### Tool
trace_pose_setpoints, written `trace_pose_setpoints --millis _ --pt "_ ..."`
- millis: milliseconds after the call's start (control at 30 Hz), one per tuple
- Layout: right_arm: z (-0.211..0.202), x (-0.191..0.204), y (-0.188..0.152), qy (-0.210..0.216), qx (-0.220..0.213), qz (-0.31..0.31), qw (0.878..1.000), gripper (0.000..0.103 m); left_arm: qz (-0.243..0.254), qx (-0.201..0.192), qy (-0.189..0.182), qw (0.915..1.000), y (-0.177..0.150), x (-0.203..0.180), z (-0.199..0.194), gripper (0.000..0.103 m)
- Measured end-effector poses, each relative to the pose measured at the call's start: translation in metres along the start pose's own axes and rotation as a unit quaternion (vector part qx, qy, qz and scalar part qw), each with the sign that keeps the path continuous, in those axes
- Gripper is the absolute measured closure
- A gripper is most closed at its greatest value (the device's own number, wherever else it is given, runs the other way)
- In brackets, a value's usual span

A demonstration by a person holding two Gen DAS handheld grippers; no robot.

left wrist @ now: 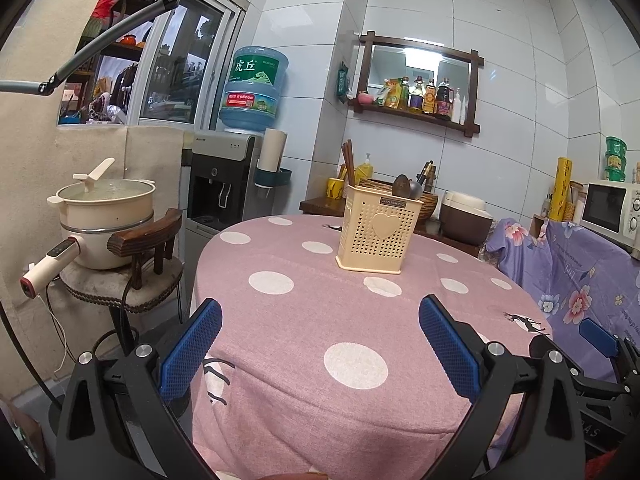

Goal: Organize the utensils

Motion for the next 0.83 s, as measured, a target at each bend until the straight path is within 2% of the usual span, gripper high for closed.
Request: trace_pose_setpoints --millis 833 --pt "0.0013 0.0008 -0.0017 -0.001 0.004 0.003 1.000 0.006 -0.002 0.005 0.008 0.9999 -0.0012 0.0017 0.0006 0.005"
Point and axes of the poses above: each gripper's, at about its wrist camera, not at the fingertips, and z roughly the way its jaws point, x to its left, y to its top, the point moved 4 cm from there along z, roughly the way its jaws point, and after that the axes turned 13 degrees about y, right-handed, at the moved point
